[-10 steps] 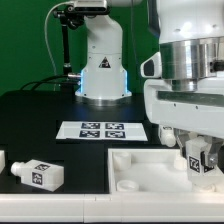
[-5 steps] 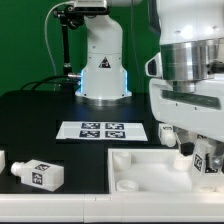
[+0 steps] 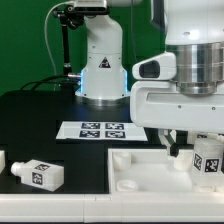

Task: Assemble one leg

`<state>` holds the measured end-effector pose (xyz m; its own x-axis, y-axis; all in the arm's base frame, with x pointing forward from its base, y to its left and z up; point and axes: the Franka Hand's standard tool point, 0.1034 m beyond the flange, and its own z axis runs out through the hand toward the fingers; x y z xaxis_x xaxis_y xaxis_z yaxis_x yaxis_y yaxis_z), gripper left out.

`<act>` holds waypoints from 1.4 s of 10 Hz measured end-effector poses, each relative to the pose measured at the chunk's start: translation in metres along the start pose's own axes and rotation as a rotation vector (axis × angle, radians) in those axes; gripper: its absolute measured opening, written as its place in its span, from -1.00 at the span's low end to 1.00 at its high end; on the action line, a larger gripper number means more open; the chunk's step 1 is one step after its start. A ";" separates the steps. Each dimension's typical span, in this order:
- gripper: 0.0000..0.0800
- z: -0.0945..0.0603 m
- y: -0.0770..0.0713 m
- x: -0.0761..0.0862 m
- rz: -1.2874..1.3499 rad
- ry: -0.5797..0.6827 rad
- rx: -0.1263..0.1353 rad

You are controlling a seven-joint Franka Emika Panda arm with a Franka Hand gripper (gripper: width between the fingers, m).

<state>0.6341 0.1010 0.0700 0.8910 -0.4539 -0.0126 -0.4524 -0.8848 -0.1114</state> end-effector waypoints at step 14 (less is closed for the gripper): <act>-0.28 0.000 -0.006 0.004 0.442 0.026 -0.014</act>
Offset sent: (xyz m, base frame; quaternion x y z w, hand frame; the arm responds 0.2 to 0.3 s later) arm 0.0060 0.0113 0.0044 0.0731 0.0166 -0.1399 0.9873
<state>0.6398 0.1043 0.0707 0.6109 -0.7911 -0.0313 -0.7901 -0.6067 -0.0872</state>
